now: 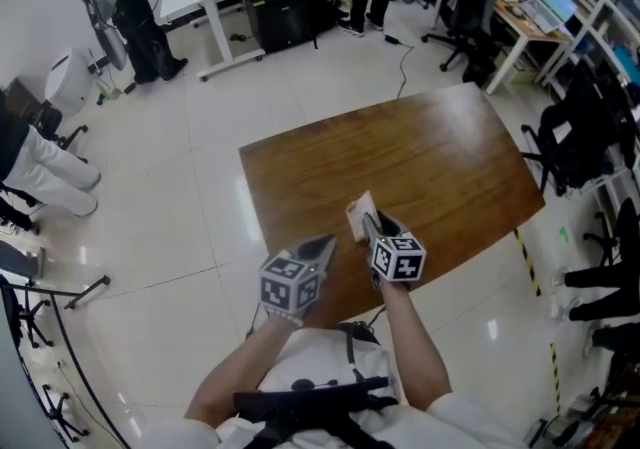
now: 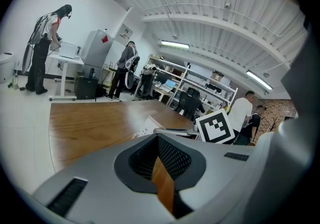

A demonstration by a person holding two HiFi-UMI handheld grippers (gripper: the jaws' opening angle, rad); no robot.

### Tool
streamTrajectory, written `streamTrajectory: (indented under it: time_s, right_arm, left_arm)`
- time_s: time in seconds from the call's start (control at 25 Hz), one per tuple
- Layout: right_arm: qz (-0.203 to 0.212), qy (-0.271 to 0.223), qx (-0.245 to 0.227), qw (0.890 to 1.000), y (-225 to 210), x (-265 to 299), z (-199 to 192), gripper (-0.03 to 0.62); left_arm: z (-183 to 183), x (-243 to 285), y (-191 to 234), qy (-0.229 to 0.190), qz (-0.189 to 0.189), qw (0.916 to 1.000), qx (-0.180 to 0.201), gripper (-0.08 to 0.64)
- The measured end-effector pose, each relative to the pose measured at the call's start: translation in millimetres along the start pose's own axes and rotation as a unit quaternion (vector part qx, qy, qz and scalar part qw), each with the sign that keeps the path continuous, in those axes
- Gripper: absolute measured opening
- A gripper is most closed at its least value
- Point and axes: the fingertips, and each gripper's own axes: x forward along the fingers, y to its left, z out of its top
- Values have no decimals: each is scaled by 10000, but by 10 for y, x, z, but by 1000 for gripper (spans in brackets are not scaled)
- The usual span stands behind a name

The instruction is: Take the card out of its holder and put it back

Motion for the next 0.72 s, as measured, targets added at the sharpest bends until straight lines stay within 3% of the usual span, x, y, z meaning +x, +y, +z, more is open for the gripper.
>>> streamTrajectory:
  time_s: [0.48, 0.72]
  right_arm:
    - [-47, 150, -302, 9994, -47, 196, -64, 26]
    - [-65, 134, -356, 9993, -49, 209, -47, 26]
  left_arm:
    - [-49, 117, 102, 55, 13, 9999, -133, -11]
    - [-46, 129, 146, 54, 9, 9999, -161, -11]
